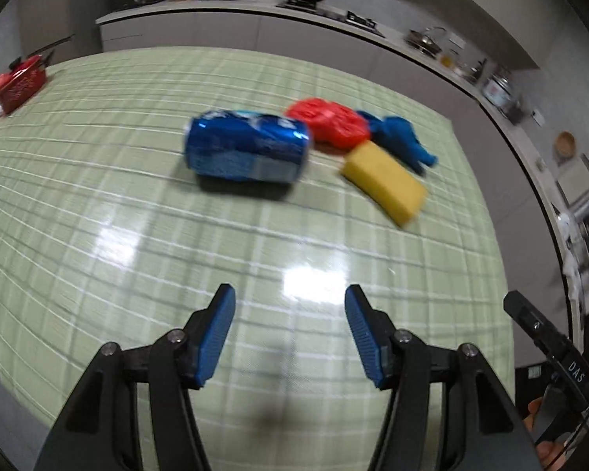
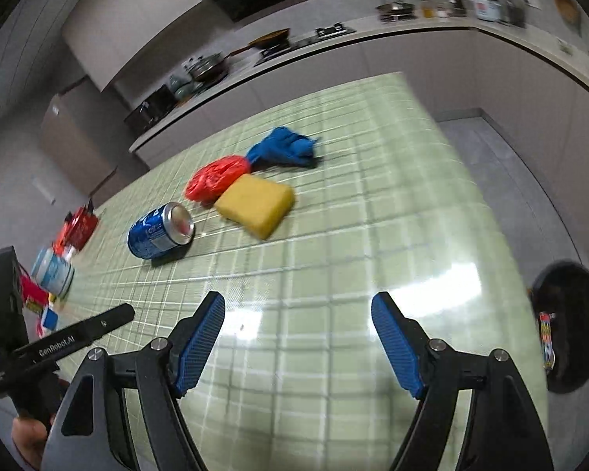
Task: Collect trash
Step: 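Move both tools back toward the Pepsi can and sponge on the island, then grasp the blue Pepsi can with the left tool while the right tool grasps the yellow sponge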
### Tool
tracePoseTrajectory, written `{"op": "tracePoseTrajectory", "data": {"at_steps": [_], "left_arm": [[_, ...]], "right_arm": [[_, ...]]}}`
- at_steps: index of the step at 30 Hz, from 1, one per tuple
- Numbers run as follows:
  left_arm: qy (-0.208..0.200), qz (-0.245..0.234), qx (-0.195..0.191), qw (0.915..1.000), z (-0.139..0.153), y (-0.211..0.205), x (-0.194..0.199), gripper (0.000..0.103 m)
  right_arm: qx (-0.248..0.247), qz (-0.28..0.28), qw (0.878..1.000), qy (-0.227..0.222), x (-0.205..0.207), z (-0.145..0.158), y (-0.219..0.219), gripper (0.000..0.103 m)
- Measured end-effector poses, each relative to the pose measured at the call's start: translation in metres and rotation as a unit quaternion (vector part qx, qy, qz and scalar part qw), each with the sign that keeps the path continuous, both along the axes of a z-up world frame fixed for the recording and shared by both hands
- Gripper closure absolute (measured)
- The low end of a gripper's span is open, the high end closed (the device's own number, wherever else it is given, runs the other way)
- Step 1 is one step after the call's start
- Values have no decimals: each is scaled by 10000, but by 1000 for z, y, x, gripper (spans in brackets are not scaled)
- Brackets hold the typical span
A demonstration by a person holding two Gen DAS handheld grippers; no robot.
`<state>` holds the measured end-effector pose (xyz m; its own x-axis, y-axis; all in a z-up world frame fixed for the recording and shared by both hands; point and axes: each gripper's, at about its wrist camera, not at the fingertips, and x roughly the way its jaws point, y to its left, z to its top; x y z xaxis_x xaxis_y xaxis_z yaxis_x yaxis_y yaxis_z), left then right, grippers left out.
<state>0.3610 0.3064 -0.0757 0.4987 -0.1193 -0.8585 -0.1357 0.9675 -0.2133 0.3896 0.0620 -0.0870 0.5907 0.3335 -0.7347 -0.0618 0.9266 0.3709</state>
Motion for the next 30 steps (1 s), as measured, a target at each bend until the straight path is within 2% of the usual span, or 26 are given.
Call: {"op": "tracePoseTrajectory", "data": {"at_steps": [4,8,15,20,30], "left_arm": [[102,328,4,9994,-3,21,10,44],[171,584,245,9978,-6,37,21,44],[262,1031,330,9938,-14,68,35,44],[350,1022,295,9937,-22,89,47,44],[456,431,264,9977,-34,114,74,44]], "right_arm": [[58,408,9991,-79,31,-2,25,24],[0,738,9972,-116,65,-8,51,24],[-171,1193,9927,35,112,-28,96,24],[-411,1198,9919,31,135,-39,130,24],[-779,769,9940,18,150,-46,168,24]]}}
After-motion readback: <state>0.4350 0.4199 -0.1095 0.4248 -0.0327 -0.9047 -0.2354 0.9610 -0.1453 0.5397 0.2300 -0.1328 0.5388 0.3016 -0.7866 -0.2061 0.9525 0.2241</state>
